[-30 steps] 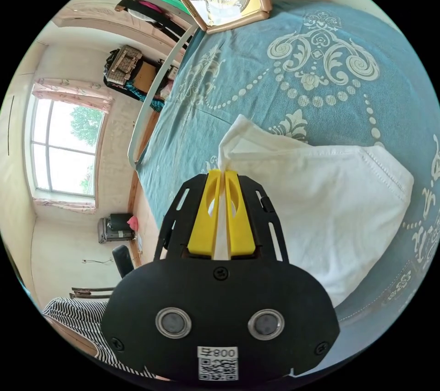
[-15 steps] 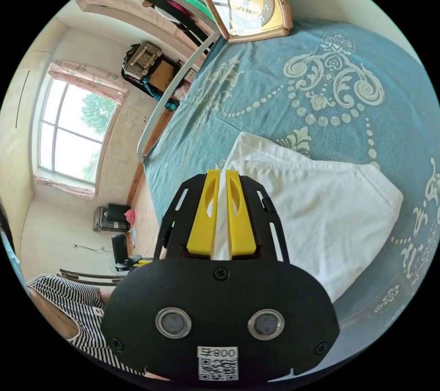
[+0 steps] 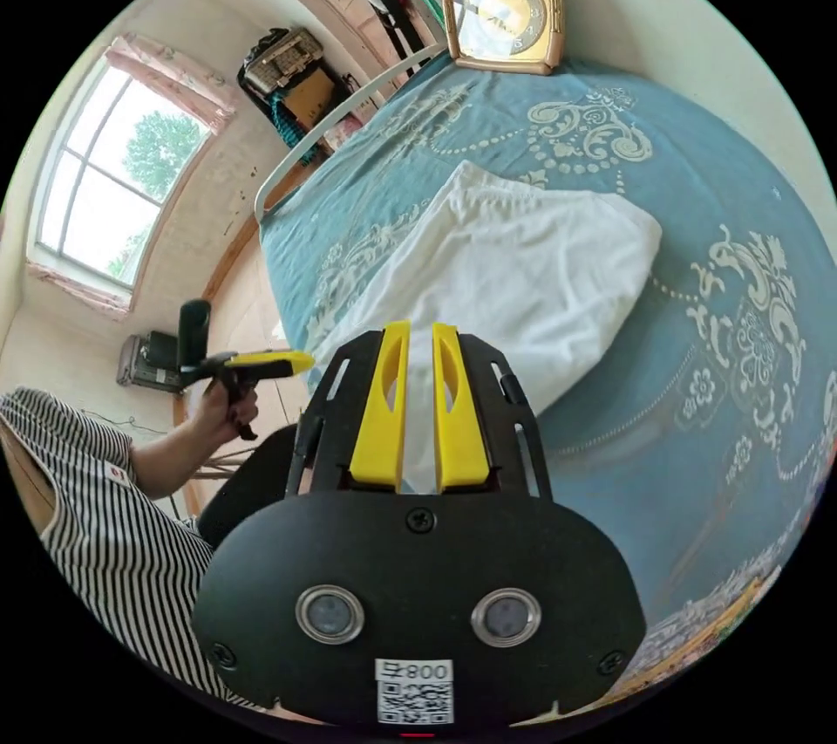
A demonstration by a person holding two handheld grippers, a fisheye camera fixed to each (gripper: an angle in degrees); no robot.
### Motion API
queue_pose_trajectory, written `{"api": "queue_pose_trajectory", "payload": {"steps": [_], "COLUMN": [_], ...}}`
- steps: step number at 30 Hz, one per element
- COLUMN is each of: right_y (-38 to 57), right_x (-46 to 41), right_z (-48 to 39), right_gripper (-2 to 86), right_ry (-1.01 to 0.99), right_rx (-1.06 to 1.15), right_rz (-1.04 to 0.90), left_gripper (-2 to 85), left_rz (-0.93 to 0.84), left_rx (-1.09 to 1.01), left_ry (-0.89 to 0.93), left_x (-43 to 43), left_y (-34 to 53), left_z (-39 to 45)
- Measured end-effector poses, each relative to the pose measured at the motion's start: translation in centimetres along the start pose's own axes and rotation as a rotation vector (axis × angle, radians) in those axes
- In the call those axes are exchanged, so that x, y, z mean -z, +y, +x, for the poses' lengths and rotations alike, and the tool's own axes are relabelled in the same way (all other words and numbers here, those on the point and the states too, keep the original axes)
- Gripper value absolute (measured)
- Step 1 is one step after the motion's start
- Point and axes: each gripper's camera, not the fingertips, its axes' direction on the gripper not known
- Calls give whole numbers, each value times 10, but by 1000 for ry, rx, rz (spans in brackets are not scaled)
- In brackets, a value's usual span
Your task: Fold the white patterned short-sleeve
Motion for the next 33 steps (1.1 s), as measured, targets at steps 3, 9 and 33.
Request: {"api": "queue_pose_trajectory", "payload": {"steps": [3,9,33], "right_y": [45,76,171], "right_x": [6,-7,33], "right_z": [-54,-143,-258], "right_gripper": [61,71,9], "right_ry": [165,385,635], "right_rx": [27,168,251], "right_rz": [-42,-96,-95], "left_gripper": [2,2,2], "left_rz": [8,-7,-95], "left_rx": [-12,-58,-58], "left_ry": [-2,-57,-215], "left_x": [0,-7,20], "left_y": [-2,-15,-59], "left_z": [4,22,52]}}
